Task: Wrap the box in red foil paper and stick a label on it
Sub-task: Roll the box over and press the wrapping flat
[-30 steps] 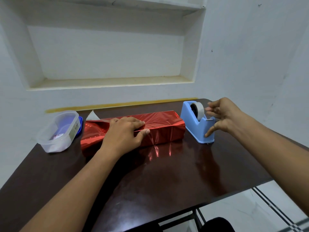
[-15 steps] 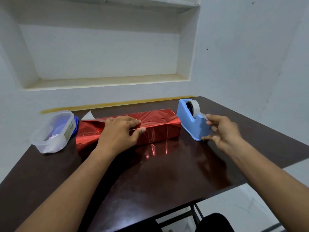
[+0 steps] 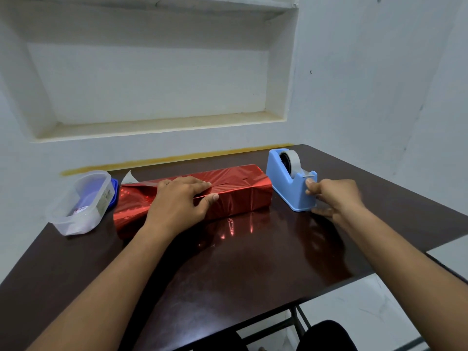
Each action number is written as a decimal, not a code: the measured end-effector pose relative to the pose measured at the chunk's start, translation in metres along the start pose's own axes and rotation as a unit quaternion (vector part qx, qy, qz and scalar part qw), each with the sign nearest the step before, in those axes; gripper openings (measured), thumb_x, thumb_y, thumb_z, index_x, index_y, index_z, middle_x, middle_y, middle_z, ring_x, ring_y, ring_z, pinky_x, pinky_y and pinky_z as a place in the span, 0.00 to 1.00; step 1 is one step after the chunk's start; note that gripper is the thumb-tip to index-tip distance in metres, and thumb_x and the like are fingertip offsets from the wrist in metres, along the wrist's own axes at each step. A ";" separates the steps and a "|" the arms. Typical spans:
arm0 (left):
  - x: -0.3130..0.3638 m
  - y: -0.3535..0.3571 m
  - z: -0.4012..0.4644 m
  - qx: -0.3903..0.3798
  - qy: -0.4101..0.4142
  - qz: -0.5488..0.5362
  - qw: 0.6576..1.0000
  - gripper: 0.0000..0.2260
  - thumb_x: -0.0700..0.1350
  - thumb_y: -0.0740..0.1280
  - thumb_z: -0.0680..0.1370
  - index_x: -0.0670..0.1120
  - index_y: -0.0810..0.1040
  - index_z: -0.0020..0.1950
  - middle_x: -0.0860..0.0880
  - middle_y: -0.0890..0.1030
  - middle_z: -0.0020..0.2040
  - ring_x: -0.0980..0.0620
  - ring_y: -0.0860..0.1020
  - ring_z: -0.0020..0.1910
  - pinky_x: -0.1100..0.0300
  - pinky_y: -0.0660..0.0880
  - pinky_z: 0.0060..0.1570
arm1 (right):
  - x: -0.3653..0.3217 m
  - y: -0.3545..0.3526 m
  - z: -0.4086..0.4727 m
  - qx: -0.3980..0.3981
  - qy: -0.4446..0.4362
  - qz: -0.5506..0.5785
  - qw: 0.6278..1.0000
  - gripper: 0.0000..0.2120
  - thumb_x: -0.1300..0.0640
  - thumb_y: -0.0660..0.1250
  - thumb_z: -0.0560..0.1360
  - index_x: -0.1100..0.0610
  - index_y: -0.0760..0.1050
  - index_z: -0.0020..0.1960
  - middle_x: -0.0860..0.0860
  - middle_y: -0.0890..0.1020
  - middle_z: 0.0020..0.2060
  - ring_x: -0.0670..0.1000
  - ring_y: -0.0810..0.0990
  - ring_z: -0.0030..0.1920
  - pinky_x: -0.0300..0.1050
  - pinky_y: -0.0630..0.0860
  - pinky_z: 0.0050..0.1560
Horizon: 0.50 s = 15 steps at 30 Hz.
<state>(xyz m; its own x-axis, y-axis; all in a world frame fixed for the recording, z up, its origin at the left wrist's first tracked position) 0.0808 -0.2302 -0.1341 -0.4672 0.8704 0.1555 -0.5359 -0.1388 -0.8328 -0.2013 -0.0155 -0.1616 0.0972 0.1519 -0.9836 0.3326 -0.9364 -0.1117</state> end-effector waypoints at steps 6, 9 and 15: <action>-0.002 0.001 0.000 0.001 -0.005 0.004 1.000 0.30 0.71 0.55 0.77 0.54 0.85 0.64 0.56 0.84 0.62 0.54 0.80 0.63 0.42 0.73 0.64 | -0.006 -0.006 0.006 -0.010 -0.021 -0.081 0.996 0.10 0.65 0.79 0.66 0.66 0.82 0.44 0.58 0.86 0.44 0.55 0.87 0.43 0.53 0.86 0.42; -0.003 0.002 0.000 0.001 -0.002 0.008 1.000 0.31 0.71 0.55 0.77 0.54 0.84 0.64 0.56 0.84 0.62 0.54 0.80 0.63 0.42 0.74 0.64 | 0.017 -0.011 0.006 -0.029 0.009 -0.082 0.996 0.13 0.63 0.82 0.65 0.68 0.83 0.45 0.60 0.87 0.42 0.55 0.88 0.40 0.52 0.85 0.50; -0.003 0.002 0.002 0.014 0.001 0.006 1.000 0.30 0.71 0.56 0.77 0.54 0.85 0.64 0.56 0.84 0.62 0.54 0.80 0.62 0.43 0.76 0.62 | -0.013 -0.014 -0.031 -0.045 -0.120 -0.084 0.988 0.10 0.48 0.78 0.67 0.55 0.88 0.42 0.51 0.88 0.46 0.52 0.84 0.53 0.53 0.81 0.52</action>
<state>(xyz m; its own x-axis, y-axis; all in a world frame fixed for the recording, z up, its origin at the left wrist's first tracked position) 0.0800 -0.2341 -0.1350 -0.4729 0.8692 0.1446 -0.5491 -0.1624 -0.8198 -0.1787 0.0058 -0.1430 -0.1884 0.2134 -0.9586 0.4076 -0.8711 -0.2740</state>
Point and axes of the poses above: each hand's wrist, its own z-axis towards the middle knuckle, its own y-axis out of the palm, x = y × z, the point moved 5 cm from there along z, towards the middle knuckle
